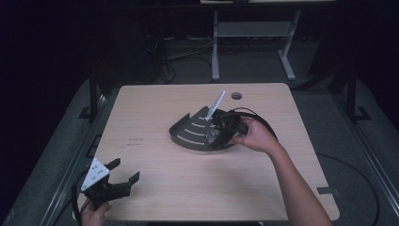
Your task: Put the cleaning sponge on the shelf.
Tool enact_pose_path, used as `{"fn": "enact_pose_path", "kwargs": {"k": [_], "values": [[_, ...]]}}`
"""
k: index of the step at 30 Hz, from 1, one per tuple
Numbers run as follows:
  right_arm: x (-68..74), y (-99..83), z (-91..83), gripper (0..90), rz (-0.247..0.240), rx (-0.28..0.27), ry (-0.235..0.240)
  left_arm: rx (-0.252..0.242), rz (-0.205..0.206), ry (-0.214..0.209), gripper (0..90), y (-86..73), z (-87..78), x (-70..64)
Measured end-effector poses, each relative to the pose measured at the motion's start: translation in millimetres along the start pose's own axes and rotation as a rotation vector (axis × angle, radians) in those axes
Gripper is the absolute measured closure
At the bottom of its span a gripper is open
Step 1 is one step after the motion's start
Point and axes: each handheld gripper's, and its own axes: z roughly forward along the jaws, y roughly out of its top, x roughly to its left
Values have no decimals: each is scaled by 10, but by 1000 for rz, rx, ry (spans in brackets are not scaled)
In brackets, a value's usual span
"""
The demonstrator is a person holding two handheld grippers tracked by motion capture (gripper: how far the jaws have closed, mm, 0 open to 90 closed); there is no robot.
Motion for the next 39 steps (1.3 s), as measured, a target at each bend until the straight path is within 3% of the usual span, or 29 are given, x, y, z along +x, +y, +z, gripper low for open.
{"fn": "enact_pose_path", "kwargs": {"k": [2,11,14,23,32,39], "values": [[-20,6,-24,322,3,-19,6,1,3,0,132,4,-5,-2],[-78,45,-62,321,7,1,-9,1,7,-4,133,17,1,-20],[-132,45,-67,322,15,-17,-2,5,9,-4,132,21,5,-25],[-347,4,106,321,61,-1,3,7,10,-4,132,20,19,-30],[-446,16,179,321,86,11,12,4,14,-6,132,21,9,-31],[-465,99,152,321,73,33,-4,3,13,-8,132,22,16,-36]]}}
